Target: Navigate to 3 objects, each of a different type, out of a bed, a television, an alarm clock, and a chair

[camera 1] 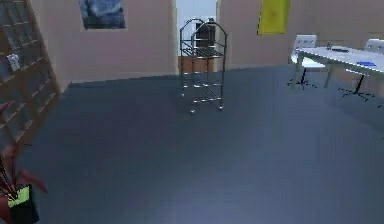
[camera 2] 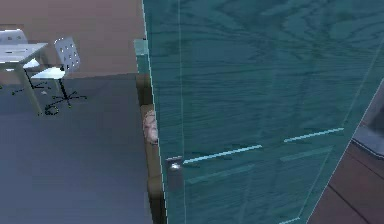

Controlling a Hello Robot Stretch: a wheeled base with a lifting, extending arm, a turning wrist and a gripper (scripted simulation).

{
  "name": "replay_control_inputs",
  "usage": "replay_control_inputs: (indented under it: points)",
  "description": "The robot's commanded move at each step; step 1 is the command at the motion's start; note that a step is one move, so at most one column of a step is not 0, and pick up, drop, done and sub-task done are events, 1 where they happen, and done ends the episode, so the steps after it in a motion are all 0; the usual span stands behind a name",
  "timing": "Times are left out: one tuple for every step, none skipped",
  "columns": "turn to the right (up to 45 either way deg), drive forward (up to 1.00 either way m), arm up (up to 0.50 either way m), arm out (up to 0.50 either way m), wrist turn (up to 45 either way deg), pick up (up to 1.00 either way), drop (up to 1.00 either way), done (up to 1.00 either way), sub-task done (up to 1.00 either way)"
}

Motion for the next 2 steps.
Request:
replay_control_inputs:
  points:
    - [9.0,0.00,0.00,0.00,0.0,0.00,0.00,0.00,0.00]
    - [0.0,0.05,0.00,0.00,0.0,0.00,0.00,0.00,0.00]
